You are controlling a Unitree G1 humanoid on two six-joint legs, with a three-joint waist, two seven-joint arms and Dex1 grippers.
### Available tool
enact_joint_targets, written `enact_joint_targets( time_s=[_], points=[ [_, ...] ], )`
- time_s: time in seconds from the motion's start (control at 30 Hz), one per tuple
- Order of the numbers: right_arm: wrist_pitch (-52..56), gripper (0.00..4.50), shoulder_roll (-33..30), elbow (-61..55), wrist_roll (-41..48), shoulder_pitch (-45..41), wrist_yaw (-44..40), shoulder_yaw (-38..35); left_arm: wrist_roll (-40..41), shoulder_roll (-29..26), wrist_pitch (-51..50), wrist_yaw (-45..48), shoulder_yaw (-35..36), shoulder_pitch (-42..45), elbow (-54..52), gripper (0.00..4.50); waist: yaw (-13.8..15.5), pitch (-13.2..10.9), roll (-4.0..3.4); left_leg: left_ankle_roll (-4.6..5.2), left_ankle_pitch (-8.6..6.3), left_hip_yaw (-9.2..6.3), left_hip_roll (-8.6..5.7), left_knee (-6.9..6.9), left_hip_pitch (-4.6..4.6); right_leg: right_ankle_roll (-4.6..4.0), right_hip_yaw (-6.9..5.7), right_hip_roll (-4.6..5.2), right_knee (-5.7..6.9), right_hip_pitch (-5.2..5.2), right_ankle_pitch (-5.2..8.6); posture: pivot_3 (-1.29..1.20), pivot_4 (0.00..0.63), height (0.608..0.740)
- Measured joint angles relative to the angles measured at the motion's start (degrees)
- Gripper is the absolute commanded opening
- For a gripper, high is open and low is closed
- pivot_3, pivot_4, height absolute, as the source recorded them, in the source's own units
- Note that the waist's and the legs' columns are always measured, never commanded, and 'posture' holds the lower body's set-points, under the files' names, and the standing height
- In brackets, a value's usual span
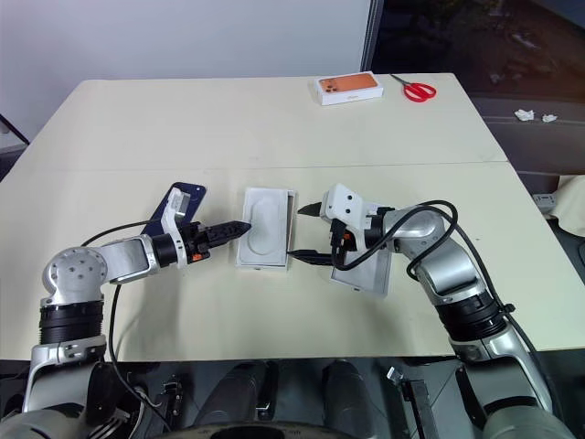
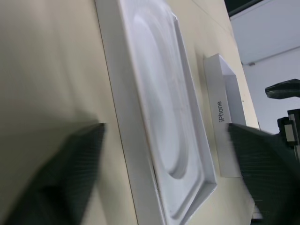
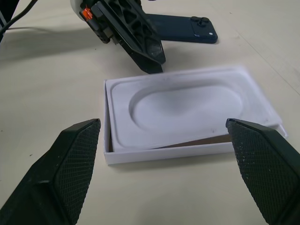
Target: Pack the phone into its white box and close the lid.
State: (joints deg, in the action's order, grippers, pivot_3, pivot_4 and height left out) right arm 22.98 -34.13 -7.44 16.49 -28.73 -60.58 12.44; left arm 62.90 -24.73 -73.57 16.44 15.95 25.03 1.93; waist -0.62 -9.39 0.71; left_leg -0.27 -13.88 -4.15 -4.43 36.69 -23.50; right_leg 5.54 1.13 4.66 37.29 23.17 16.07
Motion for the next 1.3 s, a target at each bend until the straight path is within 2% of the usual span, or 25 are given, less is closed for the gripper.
enact_joint_targets(
  time_s=[0.3, 0.47, 0.57, 0.67, 0.77, 0.9, 0.93, 1.3],
  points=[
    [-1.3, 4.50, 1.4, 1.8, -0.7, -1.0, 0.1, 0.2, -1.9, -1.1, 0.6, 1.2, -0.8, 0.2, -3.3, 4.35, 0.0, 0.0, 0.01, -0.02, 0.01, 0.00, 0.00, -0.01, 0.00, 0.00, 0.00, 0.00, 0.00, 0.00, 0.00, 0.00, 0.150, 0.740],
    [-2.2, 4.50, 2.3, 3.0, -1.7, -2.1, 1.1, 0.2, -4.9, -1.3, 4.1, 2.6, -1.4, -0.1, -5.2, 4.35, 0.0, 0.0, 0.02, -0.04, 0.03, 0.00, 0.00, -0.01, 0.00, 0.00, 0.00, 0.00, -0.01, 0.00, 0.00, 0.00, 0.150, 0.740],
    [-3.1, 4.50, 4.2, 5.3, -3.2, -3.4, 3.1, 0.3, -9.0, -3.5, 9.4, 5.2, -2.7, -1.4, -7.5, 4.35, -0.2, 0.0, 0.01, -0.16, 0.09, 0.01, 0.00, -0.16, 0.00, 0.00, 0.03, 0.00, -0.01, 0.08, 0.00, 0.00, 0.150, 0.740],
    [-4.0, 3.69, 6.6, 7.3, -5.4, -4.6, 5.2, 1.2, -14.5, -7.1, 16.2, 9.7, -4.5, -4.8, -9.1, 4.39, -0.3, 0.0, 0.02, -0.28, 0.17, 0.03, 0.01, -0.44, 0.01, 0.00, 0.05, -0.01, -0.09, 0.20, 0.00, 0.00, 0.150, 0.740],
    [-4.5, 2.21, 9.7, 10.5, -7.8, -6.2, 7.8, 2.8, -19.3, -11.0, 23.1, 15.5, -5.8, -8.0, -9.5, 4.39, -0.2, 0.0, 0.00, -0.37, 0.23, 0.02, 0.04, -0.56, 0.01, -0.01, 0.05, -0.01, -0.08, 0.27, 0.00, 0.00, 0.150, 0.740],
    [-5.2, 0.20, 13.2, 14.7, -10.9, -8.6, 11.2, 4.2, -23.4, -13.5, 29.9, 20.7, -5.9, -10.4, -9.5, 4.39, 0.0, 0.0, -0.01, -0.19, 0.13, 0.01, 0.03, -0.55, 0.01, -0.05, 0.02, 0.00, -0.09, 0.24, -0.02, 0.00, 0.150, 0.740],
    [-5.6, 0.09, 14.0, 15.5, -11.5, -9.0, 12.0, 4.3, -24.1, -13.6, 30.9, 21.1, -5.8, -10.6, -9.4, 4.39, 0.0, 0.0, -0.01, -0.18, 0.13, 0.01, 0.03, -0.55, 0.01, -0.05, 0.02, 0.00, -0.09, 0.24, -0.02, 0.00, 0.150, 0.740],
    [-10.9, 0.09, 16.7, 23.9, -22.4, -11.2, 16.7, 11.0, -29.0, -12.4, 35.7, 21.8, -5.8, -11.9, -8.8, 4.39, -0.3, 0.0, -0.01, -0.20, 0.14, 0.01, 0.03, -0.55, 0.01, -0.05, 0.01, -0.04, -0.06, 0.27, -0.02, 0.00, 0.150, 0.740]
  ],
)
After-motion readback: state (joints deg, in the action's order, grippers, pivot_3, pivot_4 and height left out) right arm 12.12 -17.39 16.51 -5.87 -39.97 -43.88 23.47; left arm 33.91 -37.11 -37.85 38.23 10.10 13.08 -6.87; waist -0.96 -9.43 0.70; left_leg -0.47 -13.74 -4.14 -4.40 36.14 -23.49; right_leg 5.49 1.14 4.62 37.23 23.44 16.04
